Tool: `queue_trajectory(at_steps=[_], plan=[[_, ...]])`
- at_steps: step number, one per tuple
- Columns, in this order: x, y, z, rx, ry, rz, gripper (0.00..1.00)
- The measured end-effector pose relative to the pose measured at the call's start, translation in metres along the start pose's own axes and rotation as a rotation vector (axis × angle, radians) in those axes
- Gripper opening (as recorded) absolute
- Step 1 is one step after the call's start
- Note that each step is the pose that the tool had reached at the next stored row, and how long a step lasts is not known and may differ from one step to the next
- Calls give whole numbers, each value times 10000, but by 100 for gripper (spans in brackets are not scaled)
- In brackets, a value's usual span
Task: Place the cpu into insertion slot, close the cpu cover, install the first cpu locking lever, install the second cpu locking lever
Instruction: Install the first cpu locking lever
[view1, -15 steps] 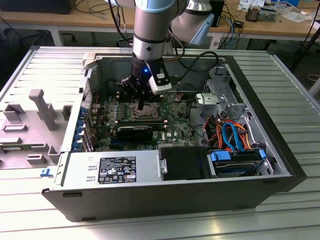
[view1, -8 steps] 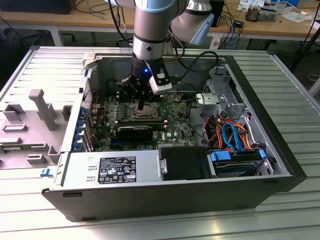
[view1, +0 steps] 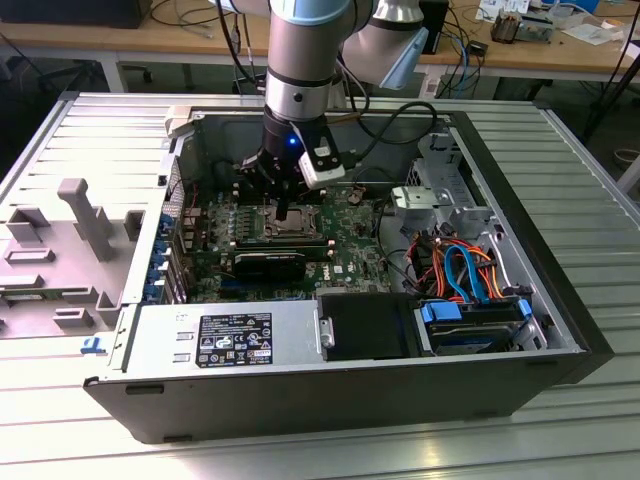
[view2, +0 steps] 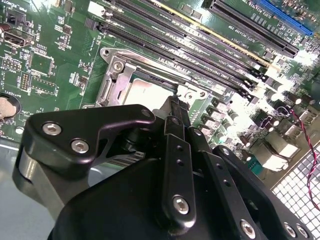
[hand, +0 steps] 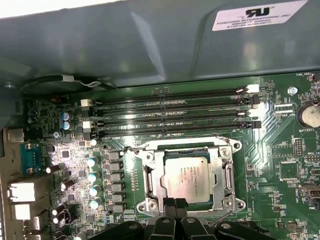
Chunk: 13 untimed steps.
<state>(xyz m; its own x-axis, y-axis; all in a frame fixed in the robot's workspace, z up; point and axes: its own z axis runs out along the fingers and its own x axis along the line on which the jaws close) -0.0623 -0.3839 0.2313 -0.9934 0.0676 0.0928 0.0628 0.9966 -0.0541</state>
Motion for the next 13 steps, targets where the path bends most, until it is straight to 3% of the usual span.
queue_trajectory(at_steps=[13], plan=[[0,0,0,26,-15,-274,11]])
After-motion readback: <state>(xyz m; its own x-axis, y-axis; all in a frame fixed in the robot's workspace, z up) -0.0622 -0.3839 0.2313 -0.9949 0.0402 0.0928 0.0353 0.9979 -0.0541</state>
